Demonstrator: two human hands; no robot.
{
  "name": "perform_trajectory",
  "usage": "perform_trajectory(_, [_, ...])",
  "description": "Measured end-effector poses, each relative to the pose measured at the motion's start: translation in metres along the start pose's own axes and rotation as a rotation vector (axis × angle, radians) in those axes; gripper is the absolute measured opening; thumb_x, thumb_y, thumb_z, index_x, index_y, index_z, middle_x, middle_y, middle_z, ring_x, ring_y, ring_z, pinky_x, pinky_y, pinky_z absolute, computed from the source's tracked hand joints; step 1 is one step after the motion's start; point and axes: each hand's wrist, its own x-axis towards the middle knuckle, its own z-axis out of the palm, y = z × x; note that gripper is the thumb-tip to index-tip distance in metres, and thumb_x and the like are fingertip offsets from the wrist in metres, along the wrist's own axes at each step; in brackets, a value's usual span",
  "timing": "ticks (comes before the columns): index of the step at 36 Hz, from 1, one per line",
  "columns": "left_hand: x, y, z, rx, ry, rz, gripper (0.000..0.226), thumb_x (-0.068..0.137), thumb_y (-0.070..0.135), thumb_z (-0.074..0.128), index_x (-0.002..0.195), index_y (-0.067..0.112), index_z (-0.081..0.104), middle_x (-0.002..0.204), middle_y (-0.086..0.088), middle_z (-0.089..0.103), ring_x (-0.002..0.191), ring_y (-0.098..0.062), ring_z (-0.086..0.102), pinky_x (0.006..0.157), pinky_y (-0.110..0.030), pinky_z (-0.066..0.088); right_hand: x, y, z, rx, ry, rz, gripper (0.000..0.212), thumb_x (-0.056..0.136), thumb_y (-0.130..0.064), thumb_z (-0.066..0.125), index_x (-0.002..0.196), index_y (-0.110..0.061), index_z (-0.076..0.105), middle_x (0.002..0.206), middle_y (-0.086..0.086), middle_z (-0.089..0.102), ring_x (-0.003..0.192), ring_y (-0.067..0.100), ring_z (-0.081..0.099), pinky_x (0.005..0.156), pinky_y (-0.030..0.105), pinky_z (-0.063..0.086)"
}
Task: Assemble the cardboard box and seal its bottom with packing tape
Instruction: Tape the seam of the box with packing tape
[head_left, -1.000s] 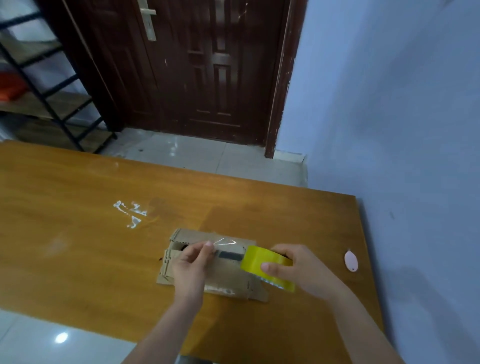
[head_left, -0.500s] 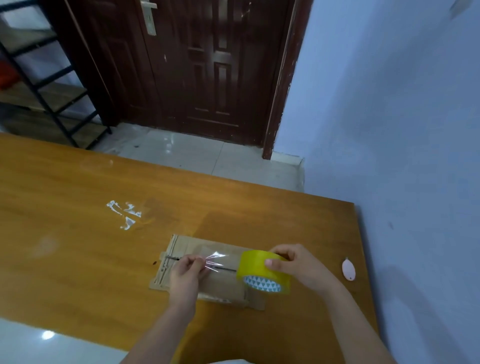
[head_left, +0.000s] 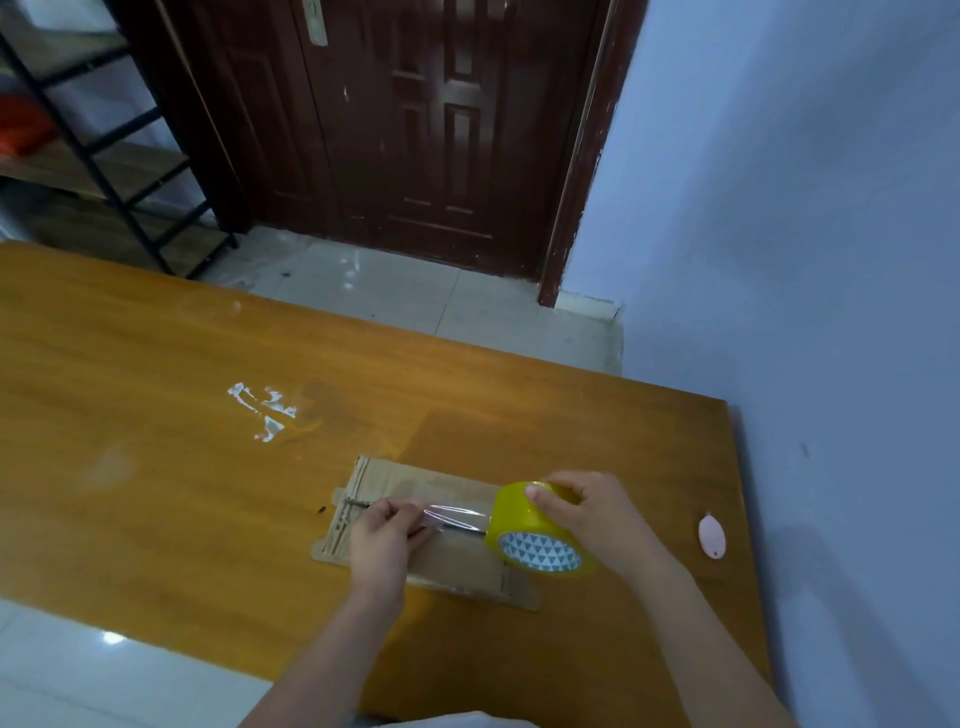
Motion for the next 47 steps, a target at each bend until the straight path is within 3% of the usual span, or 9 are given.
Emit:
perform_trajectory(5, [0.002, 0.0, 0.005, 0.007, 0.062, -0.013, 0.019, 0.092, 0.0, 0.053, 0.074, 0.0, 0.057, 0.075, -0.014, 0.062, 0.074, -0.025, 0.063, 0.06, -0.022, 0.057, 0.0, -0.005, -0.001, -0.126, -0.029, 0.028, 0.034, 0.086, -0.057, 0.054, 0.062, -0.033, 0.059, 0.058, -0.007, 0.053, 0.052, 0.008, 0.046, 0.053, 0.028, 0.033])
perform_trajectory(14, [0.004, 0.0, 0.006, -0.016, 0.076, -0.038, 0.02, 0.092, -0.001, 0.053, 0.072, 0.001, 0.058, 0.071, -0.011, 0.063, 0.067, -0.022, 0.065, 0.065, -0.028, 0.056, -0.005, -0.01, -0.008, -0.265, -0.075, 0.086, 0.04, 0.087, -0.058, 0.051, 0.079, -0.023, 0.068, 0.062, 0.002, 0.06, 0.05, 0.012, 0.048, 0.048, 0.029, 0.032])
perform_trajectory(19, [0.006, 0.008, 0.004, -0.028, 0.054, -0.063, 0.012, 0.093, 0.001, 0.051, 0.085, -0.002, 0.059, 0.085, -0.017, 0.067, 0.079, -0.028, 0.067, 0.069, -0.032, 0.056, -0.008, -0.01, -0.018, -0.405, -0.088, 0.08, 0.048, 0.088, -0.057, 0.049, 0.055, -0.022, 0.048, 0.049, -0.003, 0.04, 0.041, 0.009, 0.034, 0.044, 0.024, 0.024])
perform_trajectory(24, [0.004, 0.006, 0.009, -0.034, 0.032, -0.056, 0.013, 0.093, 0.0, 0.051, 0.084, -0.002, 0.06, 0.08, -0.014, 0.069, 0.074, -0.024, 0.068, 0.068, -0.029, 0.058, -0.008, -0.011, -0.025, -0.431, -0.127, 0.11, 0.047, 0.086, -0.061, 0.048, 0.065, -0.021, 0.06, 0.053, -0.002, 0.051, 0.042, 0.008, 0.041, 0.042, 0.021, 0.029])
perform_trajectory(28, [0.006, 0.007, 0.004, -0.068, -0.004, -0.085, 0.011, 0.093, 0.001, 0.052, 0.084, -0.001, 0.058, 0.085, -0.016, 0.069, 0.082, -0.029, 0.067, 0.07, -0.033, 0.056, -0.008, -0.009, -0.026, -0.385, -0.14, 0.148, 0.047, 0.088, -0.059, 0.047, 0.086, -0.016, 0.066, 0.073, 0.002, 0.065, 0.057, 0.011, 0.057, 0.052, 0.028, 0.042])
perform_trajectory(33, [0.008, 0.008, -0.002, -0.142, -0.025, -0.117, 0.01, 0.091, 0.002, 0.054, 0.082, 0.003, 0.058, 0.081, -0.014, 0.068, 0.078, -0.027, 0.067, 0.067, -0.033, 0.058, -0.012, -0.005, -0.025, -0.365, -0.212, 0.097, 0.042, 0.089, -0.061, 0.045, 0.065, -0.026, 0.051, 0.056, -0.006, 0.046, 0.045, 0.006, 0.039, 0.048, 0.024, 0.029])
perform_trajectory(40, [-0.002, 0.008, -0.015, -0.235, -0.057, -0.072, 0.011, 0.09, -0.001, 0.054, 0.08, 0.003, 0.058, 0.084, -0.016, 0.072, 0.086, -0.028, 0.071, 0.075, -0.033, 0.055, -0.016, 0.007, -0.038, -0.051, -0.354, 0.104, 0.02, 0.094, -0.028, 0.054, 0.093, -0.012, 0.066, 0.093, 0.019, 0.062, 0.085, 0.035, 0.058, 0.071, 0.036, 0.042])
perform_trajectory(43, [-0.008, 0.007, -0.022, -0.191, -0.055, 0.018, 0.011, 0.089, 0.0, 0.058, 0.078, 0.002, 0.059, 0.086, -0.015, 0.073, 0.084, -0.024, 0.072, 0.068, -0.026, 0.059, -0.015, 0.011, -0.042, -0.061, -0.397, 0.076, 0.011, 0.091, -0.023, 0.059, 0.098, -0.019, 0.068, 0.096, 0.009, 0.066, 0.091, 0.025, 0.061, 0.078, 0.039, 0.047])
perform_trajectory(47, [-0.009, 0.008, -0.029, -0.133, -0.084, 0.154, 0.008, 0.088, 0.001, 0.059, 0.081, 0.003, 0.063, 0.087, -0.011, 0.074, 0.085, -0.021, 0.071, 0.071, -0.023, 0.058, -0.013, 0.012, -0.045, -0.043, -0.399, 0.063, 0.014, 0.083, -0.034, 0.069, 0.092, -0.024, 0.069, 0.089, 0.002, 0.065, 0.082, 0.013, 0.06, 0.071, 0.021, 0.044])
